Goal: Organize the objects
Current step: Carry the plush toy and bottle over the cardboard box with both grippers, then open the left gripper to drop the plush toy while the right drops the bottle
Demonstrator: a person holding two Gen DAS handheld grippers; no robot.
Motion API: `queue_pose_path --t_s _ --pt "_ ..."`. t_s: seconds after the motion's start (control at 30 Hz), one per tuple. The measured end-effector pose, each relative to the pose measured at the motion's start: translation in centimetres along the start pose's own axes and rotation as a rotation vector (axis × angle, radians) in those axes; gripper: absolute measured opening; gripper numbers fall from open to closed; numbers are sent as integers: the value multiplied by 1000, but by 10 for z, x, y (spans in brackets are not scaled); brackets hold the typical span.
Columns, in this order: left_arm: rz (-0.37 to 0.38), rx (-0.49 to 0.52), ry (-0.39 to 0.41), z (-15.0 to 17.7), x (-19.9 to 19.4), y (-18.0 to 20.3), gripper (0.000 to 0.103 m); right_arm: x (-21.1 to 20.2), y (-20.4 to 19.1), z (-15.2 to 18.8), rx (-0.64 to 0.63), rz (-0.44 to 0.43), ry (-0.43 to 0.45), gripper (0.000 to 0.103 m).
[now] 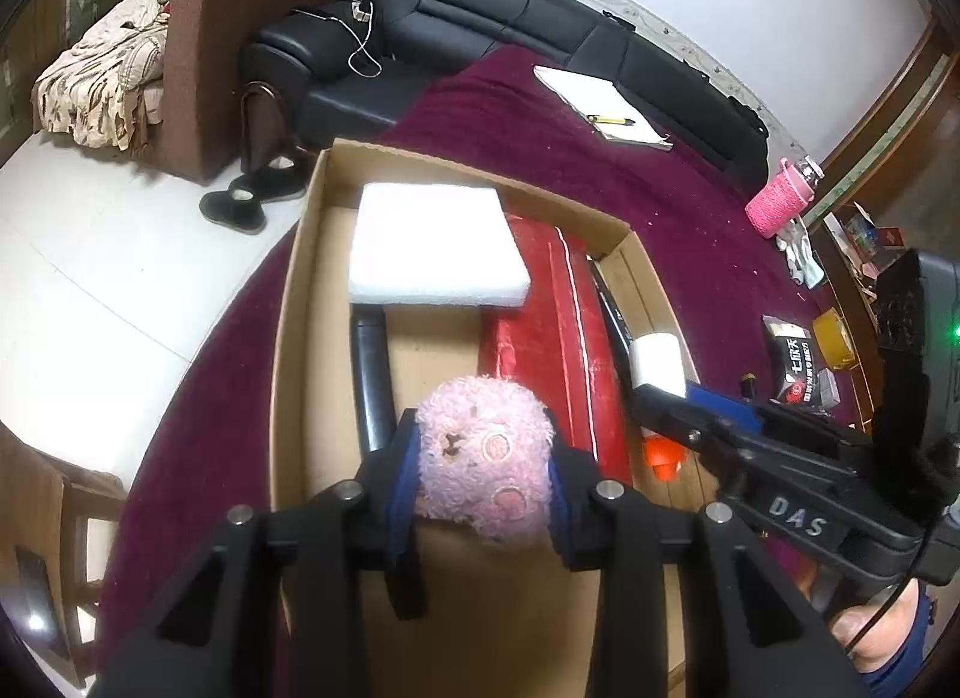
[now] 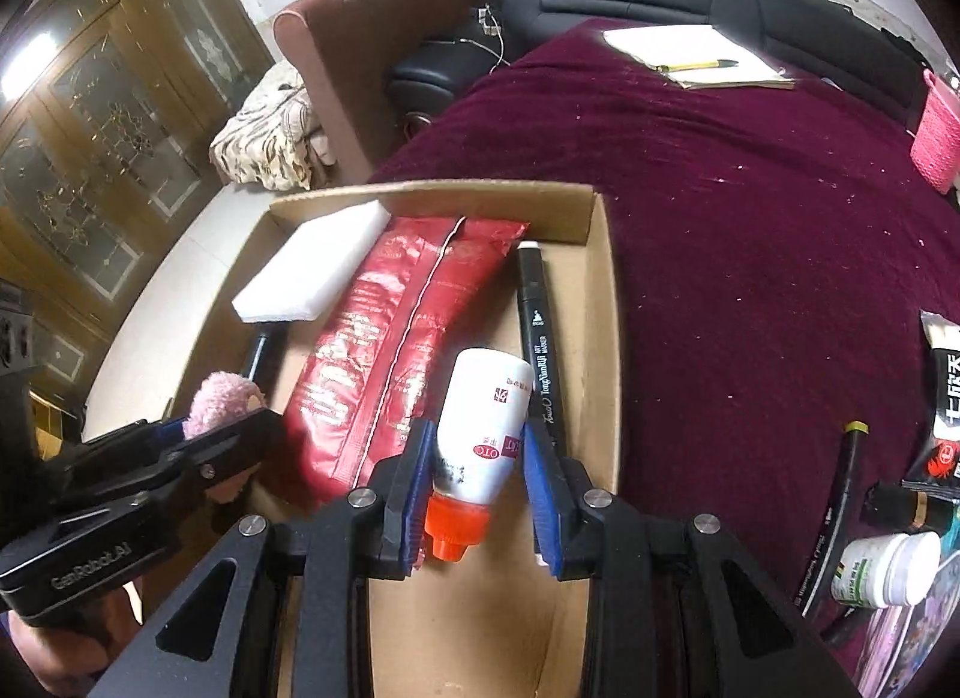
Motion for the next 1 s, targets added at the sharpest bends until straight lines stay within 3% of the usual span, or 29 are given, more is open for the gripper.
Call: queue_pose_path --t_s 0.47,0.63,0.9,1.0 --pt "17 -10 29 -3 -7 4 42 -23 5 -3 18 -23 83 34" --pt "18 13 51 -1 -19 15 50 -35 15 8 46 -74 92 35" --pt "16 59 63 9 -33 37 52 -63 42 40 97 -148 111 39" --pt "25 88 64 15 -33 53 57 -73 57 53 120 -163 123 41"
Point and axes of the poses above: each gripper's, at about its wrist camera, not at the fingertips, and x roughly the way its jaws point, y to its right, z to its underside, the point moved 3 cm from there along x, roughly the way its jaws point, and after that the axes turned 13 degrees about z, right-handed, at the moved point
